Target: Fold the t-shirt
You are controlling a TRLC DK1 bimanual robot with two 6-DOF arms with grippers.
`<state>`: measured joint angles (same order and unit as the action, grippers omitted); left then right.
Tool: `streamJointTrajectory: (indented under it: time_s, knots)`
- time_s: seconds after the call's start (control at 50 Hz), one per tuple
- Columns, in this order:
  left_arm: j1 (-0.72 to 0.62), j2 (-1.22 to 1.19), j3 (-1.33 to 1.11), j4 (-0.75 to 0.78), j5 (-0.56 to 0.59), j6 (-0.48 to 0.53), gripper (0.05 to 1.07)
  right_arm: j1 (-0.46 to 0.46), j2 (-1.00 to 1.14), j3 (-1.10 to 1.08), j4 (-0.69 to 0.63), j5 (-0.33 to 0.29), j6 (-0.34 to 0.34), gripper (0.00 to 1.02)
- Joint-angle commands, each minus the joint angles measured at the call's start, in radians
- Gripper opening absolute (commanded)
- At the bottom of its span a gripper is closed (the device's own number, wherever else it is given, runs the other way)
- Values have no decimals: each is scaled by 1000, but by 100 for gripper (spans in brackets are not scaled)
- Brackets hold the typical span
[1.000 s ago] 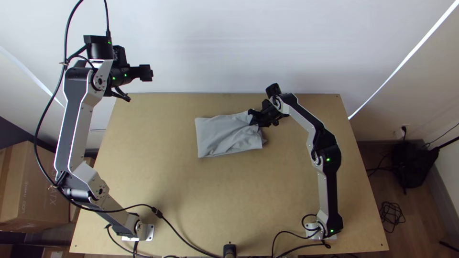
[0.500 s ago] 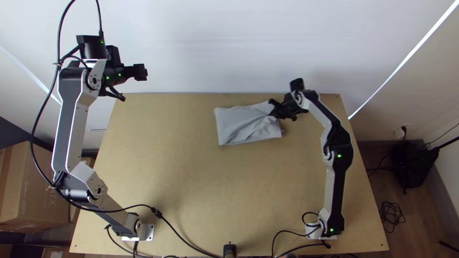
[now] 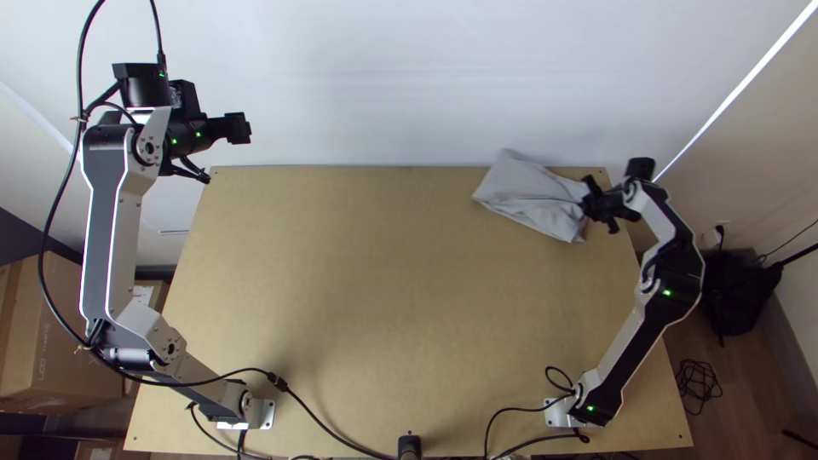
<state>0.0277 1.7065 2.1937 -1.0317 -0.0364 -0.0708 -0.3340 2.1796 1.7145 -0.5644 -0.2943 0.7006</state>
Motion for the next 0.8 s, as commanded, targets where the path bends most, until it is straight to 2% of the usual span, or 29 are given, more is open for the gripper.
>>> streamJointTrajectory:
  time_s: [0.0,0.1,0.12,0.14,0.2,0.22,0.24,0.3,0.44,0.62,0.68,0.78]
  knots:
    - [12,-48,6,-16,15,11,103,-103,-35,-41,12,40,28,2]
    - [20,-62,3,-28,18,11,103,-175,-35,-41,17,40,20,3]
    - [20,-65,3,-30,18,11,103,-191,-37,-41,18,40,14,12]
    - [20,-68,3,-31,20,11,103,-200,-40,-41,18,40,7,26]
    - [24,-77,3,-31,20,11,103,-217,-60,-44,18,40,-39,76]
    - [26,-81,5,-31,21,12,103,-224,-70,-46,18,44,-50,87]
    - [26,-85,6,-31,21,12,103,-232,-80,-46,20,53,-58,93]
    - [28,-94,11,-31,21,16,103,-255,-122,-47,37,69,-85,98]
    - [35,-131,28,-21,21,17,103,-300,-261,-41,92,69,-168,98]
    - [64,-203,34,-1,21,17,103,-289,-540,-46,210,69,-339,98]
    - [72,-231,32,5,21,14,103,-272,-630,-46,258,67,-363,98]
    - [81,-272,18,10,21,3,103,-254,-770,-55,345,67,-368,98]
